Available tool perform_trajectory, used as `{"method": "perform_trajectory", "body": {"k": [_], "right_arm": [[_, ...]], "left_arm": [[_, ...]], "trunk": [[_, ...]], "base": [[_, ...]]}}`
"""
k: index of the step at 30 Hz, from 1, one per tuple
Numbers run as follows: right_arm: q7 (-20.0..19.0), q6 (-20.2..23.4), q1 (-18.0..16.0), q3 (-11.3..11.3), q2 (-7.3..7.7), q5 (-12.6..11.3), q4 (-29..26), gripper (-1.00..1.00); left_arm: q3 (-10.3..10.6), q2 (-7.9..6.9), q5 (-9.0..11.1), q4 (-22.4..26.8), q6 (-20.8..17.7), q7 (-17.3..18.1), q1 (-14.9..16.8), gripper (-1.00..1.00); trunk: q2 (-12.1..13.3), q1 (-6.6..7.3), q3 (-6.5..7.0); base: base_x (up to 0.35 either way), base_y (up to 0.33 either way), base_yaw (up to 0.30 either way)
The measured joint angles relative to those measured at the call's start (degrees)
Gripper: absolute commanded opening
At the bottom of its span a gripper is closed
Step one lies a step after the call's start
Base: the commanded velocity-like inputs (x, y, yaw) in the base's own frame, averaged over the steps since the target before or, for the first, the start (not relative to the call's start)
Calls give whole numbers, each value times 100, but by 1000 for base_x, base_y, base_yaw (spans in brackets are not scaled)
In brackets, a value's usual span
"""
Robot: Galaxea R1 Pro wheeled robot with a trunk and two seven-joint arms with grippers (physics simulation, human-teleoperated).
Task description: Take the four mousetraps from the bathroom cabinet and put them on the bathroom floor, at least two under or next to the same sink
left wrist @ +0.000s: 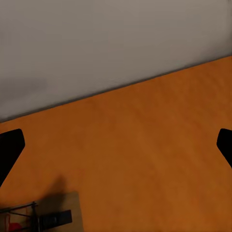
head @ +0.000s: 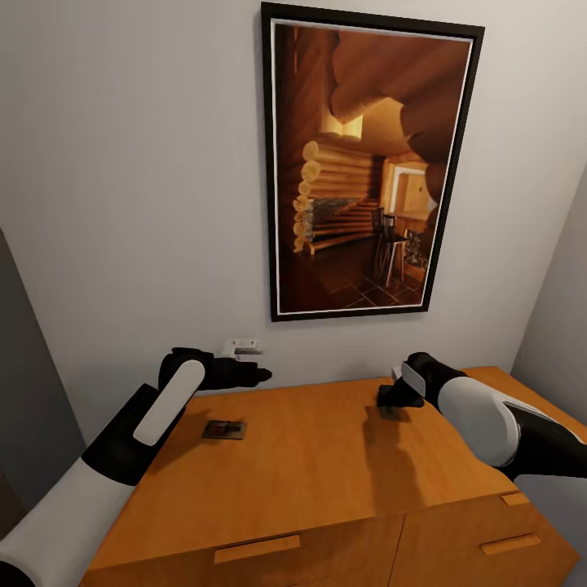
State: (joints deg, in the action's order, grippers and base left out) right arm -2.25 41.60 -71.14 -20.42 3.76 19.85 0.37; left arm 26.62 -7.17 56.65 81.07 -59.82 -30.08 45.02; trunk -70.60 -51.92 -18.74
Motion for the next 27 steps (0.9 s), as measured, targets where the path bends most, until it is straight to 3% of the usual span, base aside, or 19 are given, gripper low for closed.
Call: {"method": "perform_trajectory", "body": {"k": [10, 14, 21, 27], "right_arm": [[-26, 82, -1, -14, 57, 44, -74, -100], [-44, 311, -2, -23, 62, 47, -312, -100], [-55, 1438, -2, 8, 52, 41, -1698, -100], [-58, 1824, 1, 11, 50, 24, -2479, -100]], "left_arm": [[-1, 6, -6, -5, 0, -8, 0, 100], [2, 3, -9, -8, 0, -8, 0, 100], [5, 1, -12, -9, 0, -8, 0, 100], [6, 6, -9, -9, 0, -9, 0, 100]], "trunk": [[0, 0, -1], [0, 0, -1], [-1, 0, 0], [0, 0, 0]], "base": [[0, 0, 0], [0, 0, 0], [0, 0, 0], [0, 0, 0]]}}
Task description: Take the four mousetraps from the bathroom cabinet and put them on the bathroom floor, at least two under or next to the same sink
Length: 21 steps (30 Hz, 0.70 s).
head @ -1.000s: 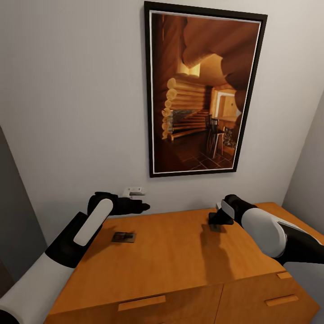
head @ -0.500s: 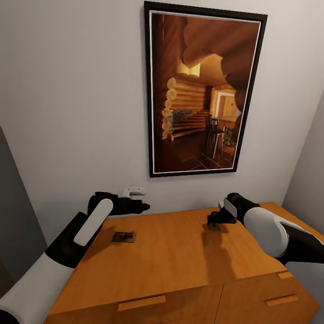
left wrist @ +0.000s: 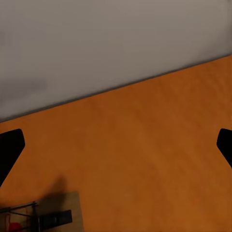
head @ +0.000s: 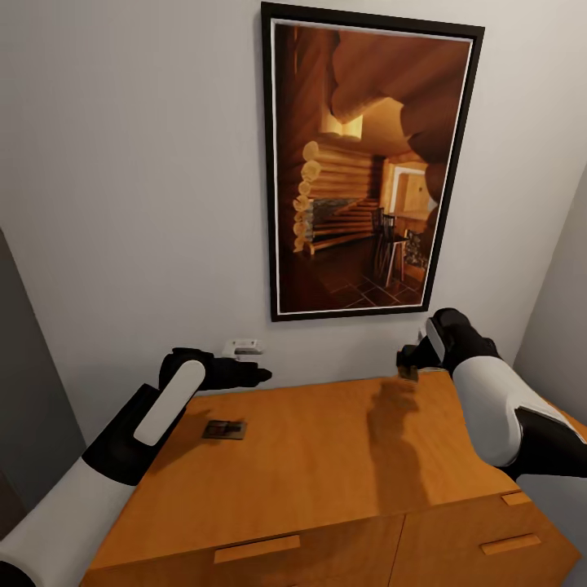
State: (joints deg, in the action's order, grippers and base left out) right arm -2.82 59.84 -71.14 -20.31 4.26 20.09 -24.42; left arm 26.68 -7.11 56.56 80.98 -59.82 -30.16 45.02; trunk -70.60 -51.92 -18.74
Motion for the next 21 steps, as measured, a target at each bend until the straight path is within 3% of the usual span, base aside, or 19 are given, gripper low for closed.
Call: {"method": "perform_trajectory", "body": {"k": [5, 21], "right_arm": [[-2, 0, 0, -4, -5, -6, -240, -100], [-24, 0, 0, -12, -49, -14, -281, -100]], "left_arm": [[-5, 3, 0, 0, 0, 2, 0, 100], [-34, -6, 67, 3, 0, 6, 0, 100]], "trunk": [[0, 0, 0], [0, 0, 0]], "base": [[0, 0, 0], [0, 0, 0]]}}
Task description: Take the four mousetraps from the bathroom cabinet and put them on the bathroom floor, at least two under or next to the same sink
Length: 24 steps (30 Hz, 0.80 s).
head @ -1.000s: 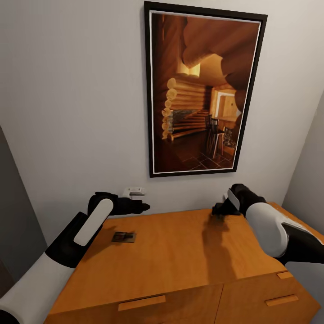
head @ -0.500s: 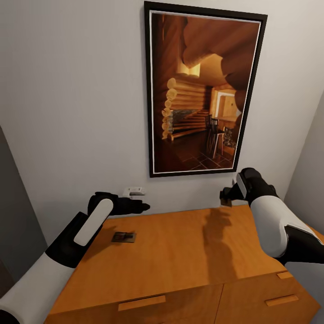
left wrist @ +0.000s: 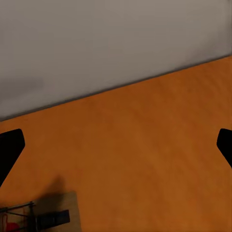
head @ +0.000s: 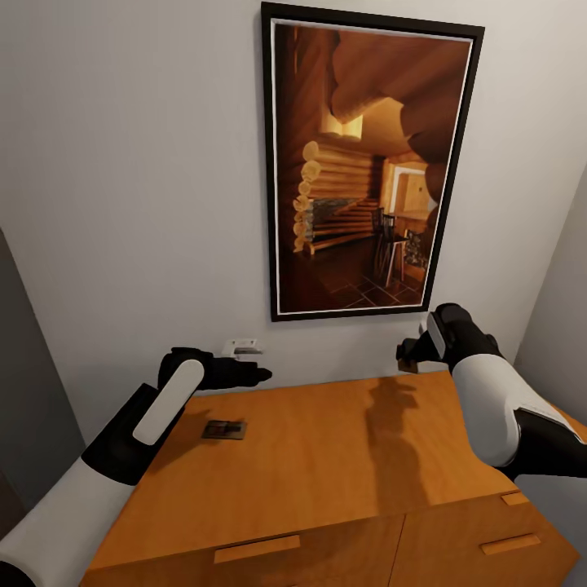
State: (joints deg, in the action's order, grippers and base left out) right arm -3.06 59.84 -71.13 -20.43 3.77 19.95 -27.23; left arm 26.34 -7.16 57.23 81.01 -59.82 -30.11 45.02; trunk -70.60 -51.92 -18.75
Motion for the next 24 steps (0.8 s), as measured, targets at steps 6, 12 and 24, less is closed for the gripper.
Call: {"method": "perform_trajectory", "body": {"k": [6, 12, 24], "right_arm": [[-48, -33, 33, 33, 40, 52, 62, -100], [-348, -26, 74, 224, 234, 385, 213, -100], [-278, 0, 78, 199, 551, 933, 86, -100]], "left_arm": [[32, -32, -27, -39, 31, 28, 32, 100], [223, -227, -244, -231, 217, 219, 225, 100], [3, -65, -5, -272, 44, 89, -11, 100]], "trunk": [[0, 0, 0], [0, 0, 0], [0, 0, 0]], "base": [[0, 0, 0], [0, 0, 0], [0, 0, 0]]}}
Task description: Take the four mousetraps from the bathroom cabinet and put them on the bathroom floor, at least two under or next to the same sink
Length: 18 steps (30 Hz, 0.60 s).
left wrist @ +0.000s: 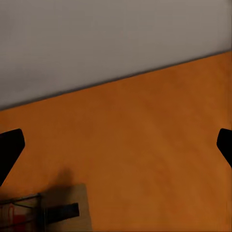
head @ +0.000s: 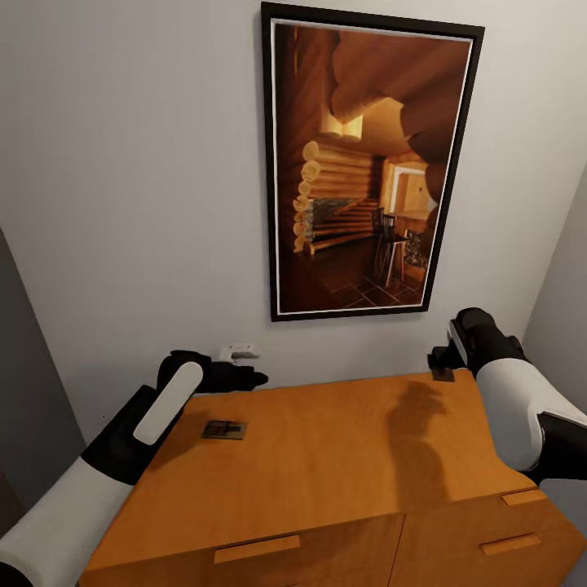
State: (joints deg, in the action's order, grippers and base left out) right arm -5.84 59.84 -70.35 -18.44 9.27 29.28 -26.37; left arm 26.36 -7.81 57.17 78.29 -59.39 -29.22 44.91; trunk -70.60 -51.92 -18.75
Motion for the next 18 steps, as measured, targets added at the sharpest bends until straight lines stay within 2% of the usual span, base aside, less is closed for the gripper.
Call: {"method": "perform_trajectory", "body": {"k": [7, 11, 14, 18], "right_arm": [[76, 0, 0, -15, 112, 63, -33, -100], [-61, 0, 0, 29, 242, 88, -62, -100], [-222, 1, 0, 119, 340, 102, -68, -100], [-435, 1, 0, 247, 470, 112, -75, -100]], "left_arm": [[-225, 4, 80, 59, -47, -225, -12, 100], [-355, -92, 112, 65, -58, -355, -14, 100], [-436, -190, 105, 69, -58, -259, -14, 100], [-419, -319, 23, 72, -58, -131, -15, 100]], "trunk": [[0, 0, 0], [0, 0, 0], [0, 0, 0], [0, 0, 0]], "base": [[0, 0, 0], [0, 0, 0], [0, 0, 0], [0, 0, 0]]}}
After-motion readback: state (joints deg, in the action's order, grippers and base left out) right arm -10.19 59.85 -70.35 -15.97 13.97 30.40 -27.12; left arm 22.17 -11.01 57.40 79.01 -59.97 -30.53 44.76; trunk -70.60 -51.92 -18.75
